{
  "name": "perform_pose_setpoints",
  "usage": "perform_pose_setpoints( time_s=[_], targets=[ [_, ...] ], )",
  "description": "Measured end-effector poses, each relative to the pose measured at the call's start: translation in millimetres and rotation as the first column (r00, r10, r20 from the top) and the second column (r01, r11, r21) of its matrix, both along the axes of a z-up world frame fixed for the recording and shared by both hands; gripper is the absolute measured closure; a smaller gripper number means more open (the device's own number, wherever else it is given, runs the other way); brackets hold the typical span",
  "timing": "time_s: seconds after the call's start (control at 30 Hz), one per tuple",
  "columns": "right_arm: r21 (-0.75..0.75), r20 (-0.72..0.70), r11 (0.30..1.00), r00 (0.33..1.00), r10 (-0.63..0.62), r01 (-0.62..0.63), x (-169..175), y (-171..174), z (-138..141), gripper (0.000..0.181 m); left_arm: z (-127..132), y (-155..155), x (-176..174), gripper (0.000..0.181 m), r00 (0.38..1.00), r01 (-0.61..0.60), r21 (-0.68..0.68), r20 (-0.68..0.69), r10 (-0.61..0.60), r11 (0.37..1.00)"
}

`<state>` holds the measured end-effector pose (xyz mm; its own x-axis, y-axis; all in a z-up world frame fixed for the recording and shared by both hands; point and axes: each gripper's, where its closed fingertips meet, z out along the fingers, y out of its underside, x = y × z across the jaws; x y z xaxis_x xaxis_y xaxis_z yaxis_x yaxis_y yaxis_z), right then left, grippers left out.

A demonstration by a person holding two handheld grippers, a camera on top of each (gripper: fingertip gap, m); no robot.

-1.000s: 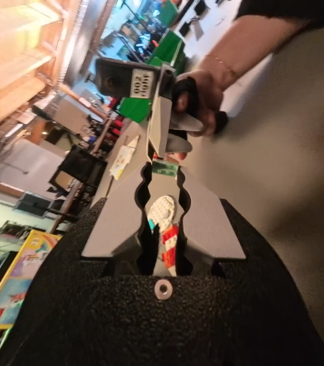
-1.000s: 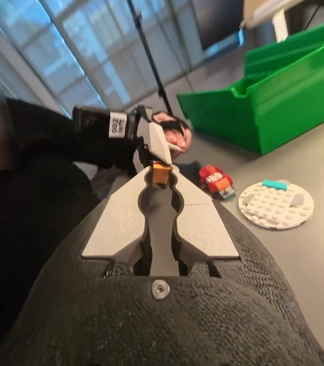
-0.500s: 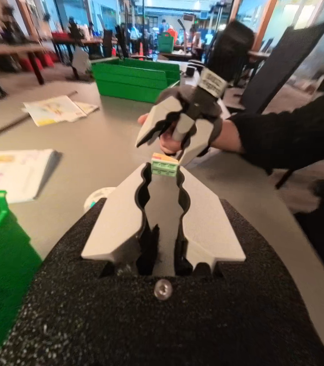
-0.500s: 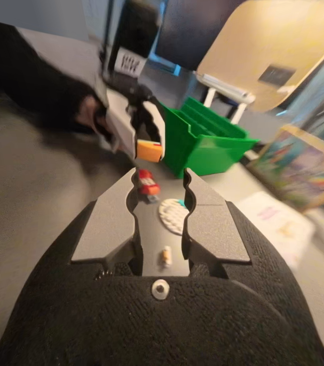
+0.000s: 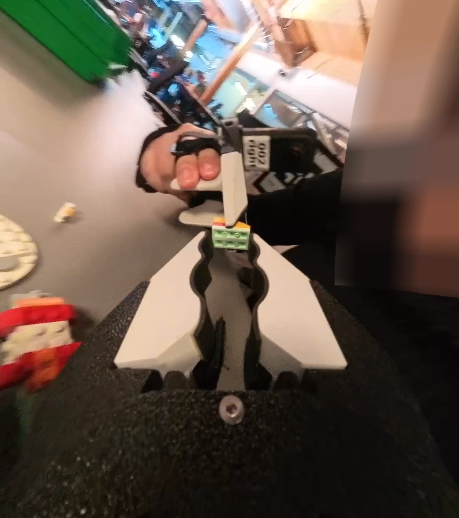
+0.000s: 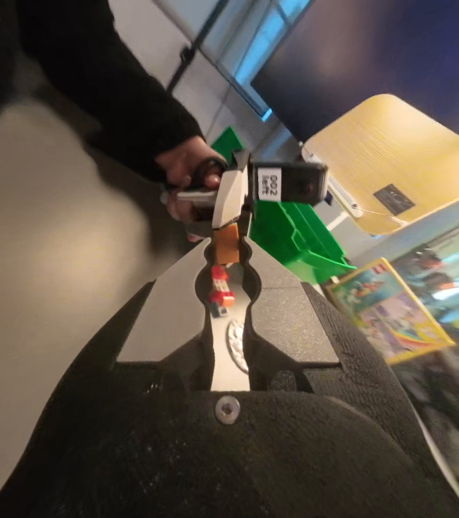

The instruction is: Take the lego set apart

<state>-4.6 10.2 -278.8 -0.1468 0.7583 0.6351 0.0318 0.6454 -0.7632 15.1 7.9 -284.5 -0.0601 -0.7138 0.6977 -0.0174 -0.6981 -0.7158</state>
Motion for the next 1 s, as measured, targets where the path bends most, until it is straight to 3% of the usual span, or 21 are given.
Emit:
perform_pose_setpoints(
  time_s=[0.17, 0.2, 0.27, 0.33, 0.4, 0.5, 0.67, 0.73, 0.83, 0.93, 0.97, 1.0],
  targets=[
    [-0.241, -0.048, 0.958, 0.988, 0.148, -0.155, 5.9, -18.4, 12.4, 0.167, 12.1, -19.2, 3.7, 0.157, 0.983, 0.141, -0.094, 0.133, -0.128, 0.986],
    [-0.28, -0.082, 0.942, 0.982, 0.171, -0.188, 10.2, -19.9, 19.5, 0.167, 15.9, -23.2, 0.9, 0.157, 0.975, 0.17, -0.09, 0.161, -0.154, 0.981],
    [-0.382, -0.232, 0.892, 0.96, 0.16, -0.241, 31.8, -6.2, 52.8, 0.168, 18.4, -19.4, -12.2, 0.157, 0.982, 0.114, -0.027, 0.152, -0.109, 0.993],
    [-0.327, -0.192, 0.935, 0.978, 0.077, -0.138, 36.1, 12.0, 47.0, 0.167, 15.4, -15.2, -15.9, 0.158, 0.993, 0.054, 0.025, 0.106, -0.056, 0.998],
    [-0.369, -0.178, 0.917, 0.98, 0.089, -0.15, 30.2, 10.8, 39.6, 0.167, 12.4, -11.0, -11.7, 0.158, 0.997, 0.014, 0.076, 0.073, -0.019, 0.997],
    [-0.316, -0.099, 0.945, 0.994, 0.051, -0.08, 20.1, 14.5, 18.7, 0.167, 8.8, -1.2, -6.6, 0.158, 0.998, -0.064, 0.18, 0.025, 0.061, 0.982],
    [-0.333, -0.116, 0.941, 0.988, -0.099, 0.056, 15.0, 41.7, 11.6, 0.166, 24.9, 19.3, -18.8, 0.157, 0.956, -0.244, 0.458, -0.036, 0.292, 0.855],
    [-0.336, -0.117, 0.936, 0.982, -0.148, 0.102, 12.8, 49.3, 8.6, 0.167, 46.1, 43.8, -41.0, 0.157, 0.878, -0.384, 0.545, -0.035, 0.478, 0.746],
    [-0.32, -0.098, 0.933, 0.974, -0.206, 0.165, 7.9, 55.0, 3.0, 0.167, 60.0, 88.6, -103.9, 0.158, 0.63, -0.55, 0.625, -0.125, 0.767, 0.554],
    [-0.309, -0.078, 0.934, 0.974, -0.215, 0.181, 4.0, 52.4, -1.3, 0.167, 43.8, 107.8, -163.8, 0.157, 0.442, -0.554, 0.634, -0.326, 0.836, 0.54],
    [-0.31, -0.075, 0.933, 0.974, -0.214, 0.181, 3.1, 51.3, -2.0, 0.167, 35.4, 109.2, -178.0, 0.157, 0.403, -0.561, 0.608, -0.392, 0.827, 0.561],
    [-0.309, -0.068, 0.933, 0.974, -0.214, 0.184, 2.0, 50.5, -3.1, 0.167, 28.1, 107.1, -183.4, 0.157, 0.408, -0.56, 0.568, -0.445, 0.797, 0.603]
  ],
)
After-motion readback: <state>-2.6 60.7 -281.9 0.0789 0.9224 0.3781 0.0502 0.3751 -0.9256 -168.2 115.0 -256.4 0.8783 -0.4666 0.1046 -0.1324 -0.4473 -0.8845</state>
